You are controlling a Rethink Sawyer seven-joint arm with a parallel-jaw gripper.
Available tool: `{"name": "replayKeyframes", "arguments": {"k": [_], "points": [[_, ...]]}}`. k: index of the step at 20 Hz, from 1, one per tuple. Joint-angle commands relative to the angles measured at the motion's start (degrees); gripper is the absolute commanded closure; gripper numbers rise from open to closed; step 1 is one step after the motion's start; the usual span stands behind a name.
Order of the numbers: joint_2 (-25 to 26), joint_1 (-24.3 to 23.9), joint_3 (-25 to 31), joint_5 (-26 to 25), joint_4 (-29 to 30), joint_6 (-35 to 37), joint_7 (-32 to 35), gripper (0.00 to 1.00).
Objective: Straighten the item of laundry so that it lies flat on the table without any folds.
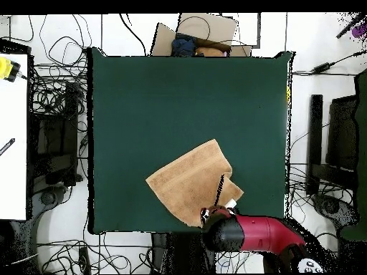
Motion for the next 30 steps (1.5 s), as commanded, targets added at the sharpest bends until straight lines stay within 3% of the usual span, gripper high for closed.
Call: {"name": "replayKeyframes", "arguments": {"k": [1, 3, 4, 19, 23, 26, 30], "points": [[2.3, 0.67, 6.09, -1.8, -2.55, 0.11, -0.48, 1.0], [2.4, 0.6, 6.37, -1.66, -2.61, 0.22, -0.61, 1.0], [2.46, 0.57, 6.52, -1.58, -2.64, 0.27, -0.68, 0.0], [3.76, -0.55, 8.19, -0.3, -3.84, 2.5, -0.77, 0.0], [4.19, -0.91, 9.21, -0.46, -3.68, -0.59, 0.4, 0.0], [9.72, 0.16, 12.28, 0.01, -10.17, -3.29, 0.34, 0.0], [15.36, 2.92, 12.4, 1.77, -18.28, -0.99, 1.4, 0.0]]}}
